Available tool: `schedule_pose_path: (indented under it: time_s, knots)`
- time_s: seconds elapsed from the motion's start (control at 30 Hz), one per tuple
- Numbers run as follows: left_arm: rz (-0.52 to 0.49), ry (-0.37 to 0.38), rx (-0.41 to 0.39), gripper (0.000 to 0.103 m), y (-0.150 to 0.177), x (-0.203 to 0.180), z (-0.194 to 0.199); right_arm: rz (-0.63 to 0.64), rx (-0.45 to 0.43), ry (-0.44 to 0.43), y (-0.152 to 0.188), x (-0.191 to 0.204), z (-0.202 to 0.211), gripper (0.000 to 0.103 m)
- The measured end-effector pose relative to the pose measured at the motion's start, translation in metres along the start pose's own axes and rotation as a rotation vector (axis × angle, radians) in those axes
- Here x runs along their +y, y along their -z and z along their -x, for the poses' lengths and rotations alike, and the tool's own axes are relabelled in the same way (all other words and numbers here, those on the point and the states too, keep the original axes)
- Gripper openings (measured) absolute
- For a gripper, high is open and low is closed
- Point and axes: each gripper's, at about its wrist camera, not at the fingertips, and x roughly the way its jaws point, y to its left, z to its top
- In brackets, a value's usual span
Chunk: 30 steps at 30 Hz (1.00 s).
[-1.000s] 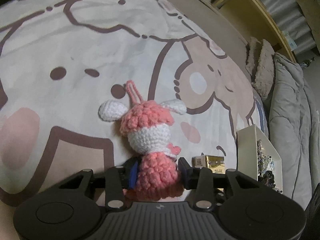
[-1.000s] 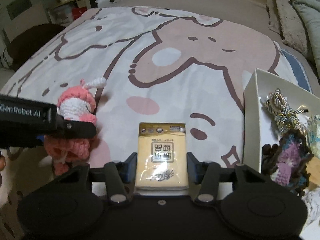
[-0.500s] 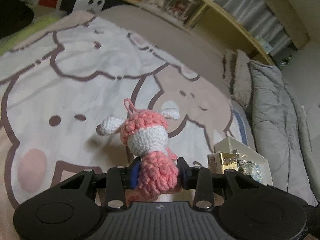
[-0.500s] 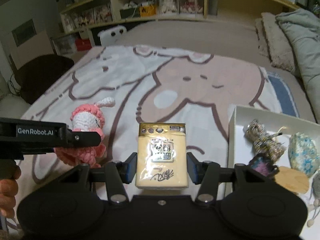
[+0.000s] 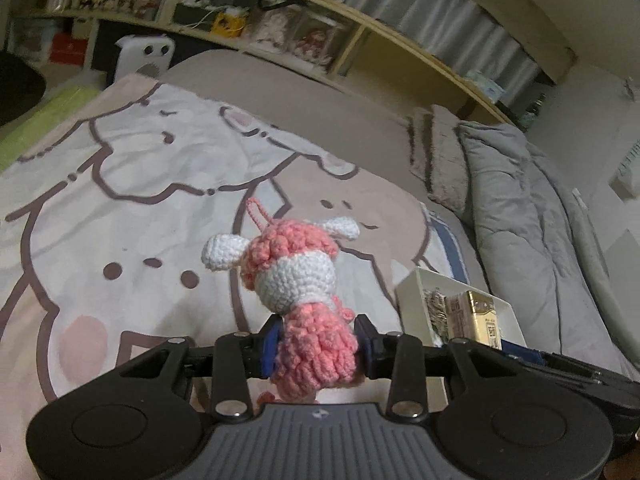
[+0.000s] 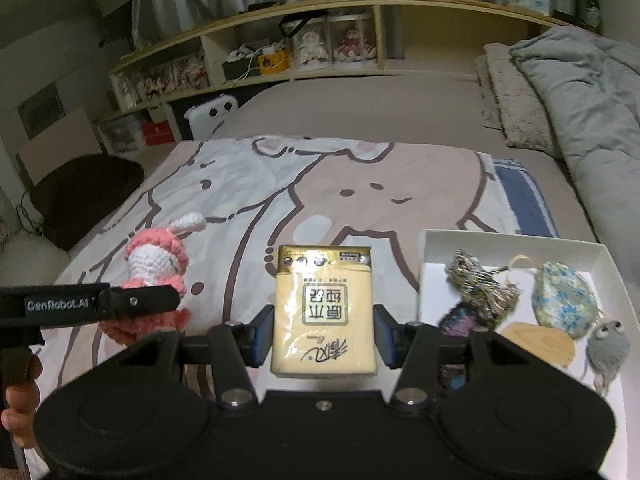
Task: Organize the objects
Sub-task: 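Lift and carry the bunny and tissue pack toward the white tray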
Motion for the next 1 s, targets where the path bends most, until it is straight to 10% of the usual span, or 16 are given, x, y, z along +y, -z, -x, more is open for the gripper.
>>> schedule_pose_path:
  time_s: [1.0]
  knots:
    - [-0.409, 0.314, 0.025, 0.04, 0.048, -0.181, -0.011, -0.163, -0.087, 0.166, 0.048, -0.162, 0.117, 0.052]
